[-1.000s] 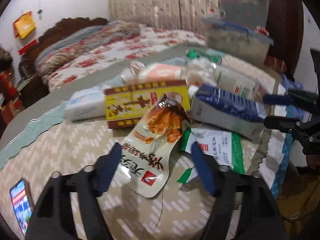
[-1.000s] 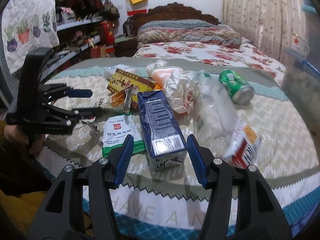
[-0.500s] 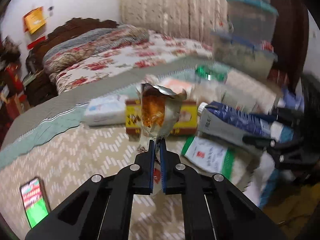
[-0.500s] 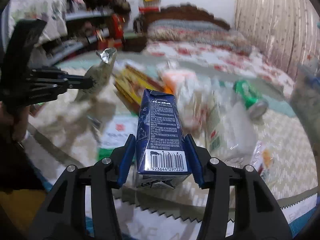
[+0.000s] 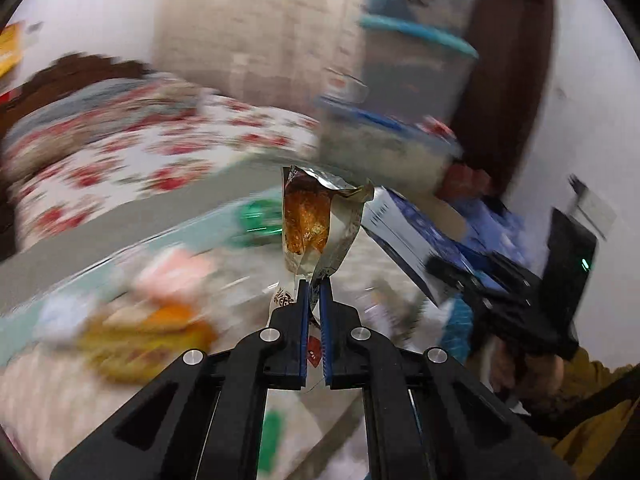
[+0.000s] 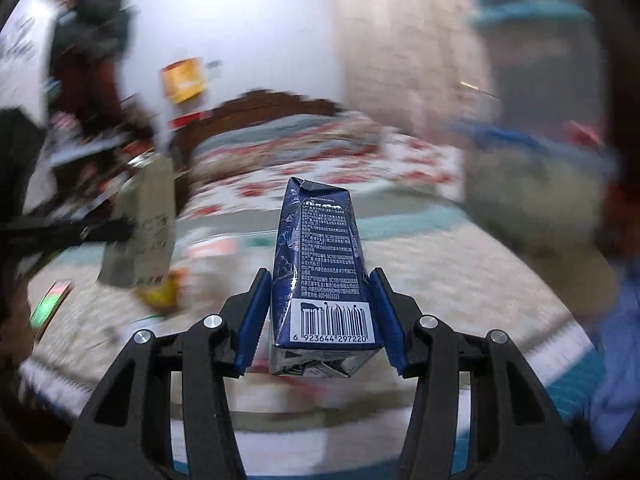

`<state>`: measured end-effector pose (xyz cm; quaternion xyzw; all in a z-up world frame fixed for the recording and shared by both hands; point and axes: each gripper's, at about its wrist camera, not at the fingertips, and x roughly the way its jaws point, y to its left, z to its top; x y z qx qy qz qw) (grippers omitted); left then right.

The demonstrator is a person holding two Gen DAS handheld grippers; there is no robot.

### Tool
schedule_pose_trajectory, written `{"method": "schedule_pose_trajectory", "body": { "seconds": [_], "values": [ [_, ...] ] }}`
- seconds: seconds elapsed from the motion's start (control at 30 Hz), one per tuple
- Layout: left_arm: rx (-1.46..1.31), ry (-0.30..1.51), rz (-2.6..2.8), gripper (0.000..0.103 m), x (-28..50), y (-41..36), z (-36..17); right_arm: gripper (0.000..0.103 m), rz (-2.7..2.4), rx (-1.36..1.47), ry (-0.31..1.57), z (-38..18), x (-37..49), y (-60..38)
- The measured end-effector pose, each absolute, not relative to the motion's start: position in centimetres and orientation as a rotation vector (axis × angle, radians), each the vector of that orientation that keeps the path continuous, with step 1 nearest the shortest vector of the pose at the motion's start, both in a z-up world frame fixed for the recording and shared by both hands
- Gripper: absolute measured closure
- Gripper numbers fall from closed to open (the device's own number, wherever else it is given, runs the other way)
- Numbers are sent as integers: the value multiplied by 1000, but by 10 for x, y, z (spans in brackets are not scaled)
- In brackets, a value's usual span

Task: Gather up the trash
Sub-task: 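Carry both items to the beige bin and open both grippers over it, then grasp the tissue wad with the right gripper while the left grasps the green-white sachet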

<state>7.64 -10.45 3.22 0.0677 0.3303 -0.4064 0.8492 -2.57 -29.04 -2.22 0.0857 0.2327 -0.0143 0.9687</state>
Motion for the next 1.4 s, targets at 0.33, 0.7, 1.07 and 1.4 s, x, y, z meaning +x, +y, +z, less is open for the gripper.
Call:
{"method": "schedule_pose_trajectory", "body": {
  "seconds": [0.33, 0.7, 1.07, 1.4],
  "values": [
    [321, 958, -1195, 98, 137, -399, -15, 50, -443, 533, 512, -72, -38, -493],
    [297, 1092, -1083, 51, 178, -529, -63, 40, -551, 692, 516, -98, -20, -592],
    [196, 801, -1099, 51, 129, -322, 47, 55, -306, 601, 431, -67, -40, -485],
    [-45, 711, -678, 51, 120, -61, 66, 58, 109, 403, 579, -58, -4, -341]
  ]
}}
